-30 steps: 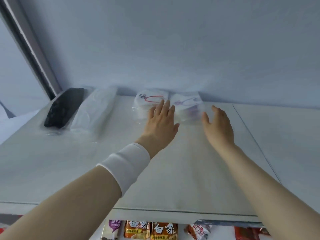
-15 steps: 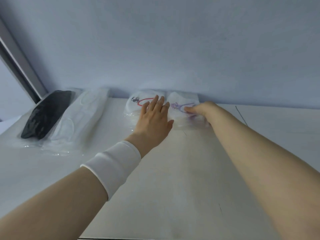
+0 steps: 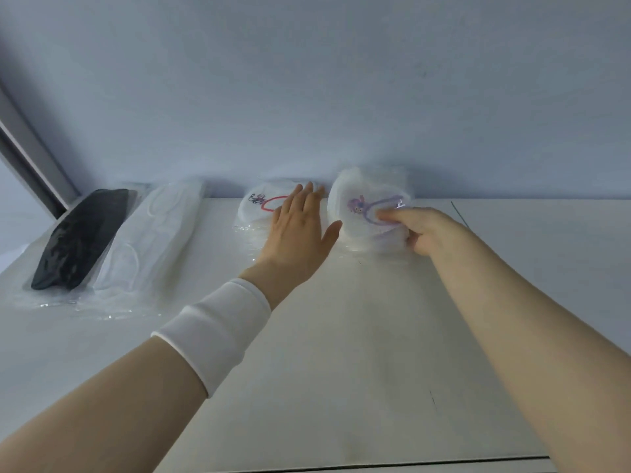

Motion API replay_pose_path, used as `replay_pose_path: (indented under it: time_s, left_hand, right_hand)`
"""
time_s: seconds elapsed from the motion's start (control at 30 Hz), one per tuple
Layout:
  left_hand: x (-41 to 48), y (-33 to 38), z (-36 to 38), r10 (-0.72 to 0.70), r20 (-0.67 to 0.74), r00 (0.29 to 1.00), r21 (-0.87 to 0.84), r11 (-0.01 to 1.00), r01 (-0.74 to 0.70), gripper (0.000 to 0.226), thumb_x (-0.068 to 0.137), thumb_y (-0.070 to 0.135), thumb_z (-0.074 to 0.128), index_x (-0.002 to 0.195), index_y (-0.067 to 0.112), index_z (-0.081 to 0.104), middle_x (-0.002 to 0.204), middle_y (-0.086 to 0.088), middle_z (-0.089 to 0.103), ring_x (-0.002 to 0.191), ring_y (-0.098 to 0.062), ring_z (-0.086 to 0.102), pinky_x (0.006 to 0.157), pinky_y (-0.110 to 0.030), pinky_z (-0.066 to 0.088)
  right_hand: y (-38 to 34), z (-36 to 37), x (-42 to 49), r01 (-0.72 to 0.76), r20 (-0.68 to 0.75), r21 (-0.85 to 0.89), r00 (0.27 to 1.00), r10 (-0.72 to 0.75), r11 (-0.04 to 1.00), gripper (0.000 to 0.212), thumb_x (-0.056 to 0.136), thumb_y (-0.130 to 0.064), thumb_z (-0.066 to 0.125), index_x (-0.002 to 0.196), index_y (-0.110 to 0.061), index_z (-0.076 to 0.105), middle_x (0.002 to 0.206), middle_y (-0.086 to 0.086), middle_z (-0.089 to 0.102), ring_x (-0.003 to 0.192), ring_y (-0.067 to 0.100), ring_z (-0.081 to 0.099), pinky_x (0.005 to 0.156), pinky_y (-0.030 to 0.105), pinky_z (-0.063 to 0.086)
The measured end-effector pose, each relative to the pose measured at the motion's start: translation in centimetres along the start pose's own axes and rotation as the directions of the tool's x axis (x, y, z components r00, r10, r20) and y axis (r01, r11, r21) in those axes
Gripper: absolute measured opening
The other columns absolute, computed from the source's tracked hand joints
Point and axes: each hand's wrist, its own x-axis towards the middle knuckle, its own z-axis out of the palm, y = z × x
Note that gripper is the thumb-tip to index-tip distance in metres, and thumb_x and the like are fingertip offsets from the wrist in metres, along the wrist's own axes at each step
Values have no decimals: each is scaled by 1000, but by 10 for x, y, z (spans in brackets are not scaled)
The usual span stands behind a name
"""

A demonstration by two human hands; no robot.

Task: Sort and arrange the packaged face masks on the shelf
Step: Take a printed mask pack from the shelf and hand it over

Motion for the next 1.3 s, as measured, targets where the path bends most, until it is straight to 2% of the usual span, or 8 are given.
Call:
replay_pose_path:
  time_s: [0.17, 0.27, 0.63, 0.77, 0.9, 1.03, 1.17, 1.3]
  left_hand:
    - [5, 11, -1, -104, 82, 991, -647, 751, 133, 90, 82, 55, 60, 150, 17, 16, 153, -2, 29, 141, -16, 26, 117, -37, 21]
    - [-1, 15, -2, -102, 52, 993, -789, 606, 104, 100, 65, 66, 62, 141, 11, 29, 140, -4, 47, 130, -15, 43, 111, -42, 34]
    - [-16, 11, 14, -99, -129, 987, -811, 583, -48, 22, 87, 16, 66, 94, 17, 46, 91, 4, 56, 80, 3, 56, 76, -12, 45]
    - [-22, 3, 19, -79, -97, 992, -802, 596, -31, 23, 87, 14, 65, 99, 15, 45, 93, 7, 55, 80, 14, 54, 76, -7, 41]
    - [-24, -6, 17, 9, -53, 999, -812, 582, -48, 45, 79, 38, 66, 113, 18, 45, 114, -2, 59, 109, -7, 56, 95, -22, 44]
    - [-26, -7, 22, -26, -41, 999, -796, 605, -17, 32, 77, 37, 65, 100, 32, 44, 103, 11, 56, 98, 5, 55, 90, -17, 43]
    - [-25, -7, 21, -80, -52, 995, -837, 548, 0, 28, 82, 26, 67, 100, 31, 46, 102, 5, 59, 96, -4, 58, 86, -23, 48]
    - [-27, -8, 12, -71, 28, 997, -868, 493, 59, 43, 80, 31, 69, 110, 8, 50, 103, -7, 63, 92, -12, 62, 80, -25, 52]
  right_hand:
    - [11, -16, -43, 282, 98, 88, 952, -290, 955, 17, 79, -4, 70, 93, -12, 64, 89, 4, 70, 78, 16, 67, 67, 31, 53]
    - [24, -8, -62, 392, 81, 78, 914, -398, 917, 25, 77, -4, 71, 100, -10, 61, 106, 9, 65, 97, 20, 63, 72, 25, 53]
    - [53, 12, -76, 575, 155, -37, 811, -564, 817, 61, 71, -10, 72, 124, -9, 41, 123, 7, 56, 108, 3, 58, 92, 17, 45]
    - [67, 17, -70, 573, 155, -121, 817, -555, 811, 50, 76, -5, 73, 119, -16, 50, 115, -1, 61, 107, 3, 59, 88, 17, 47]
    - [69, 20, -64, 606, 63, -161, 794, -604, 779, 42, 78, -5, 71, 116, -12, 55, 108, -4, 64, 100, 1, 62, 83, 12, 46]
    - [73, 23, -65, 599, 109, -164, 801, -589, 784, 47, 81, -7, 69, 123, -7, 50, 116, 2, 62, 107, 5, 61, 87, 15, 45]
    - [69, 26, -77, 554, 187, -165, 830, -526, 816, 46, 84, -8, 67, 125, -9, 45, 103, -15, 56, 87, -19, 54, 72, 0, 38]
    - [69, 31, -98, 510, 96, -129, 860, -501, 851, 36, 82, -9, 69, 114, -16, 53, 103, -8, 64, 94, 1, 62, 80, 14, 48]
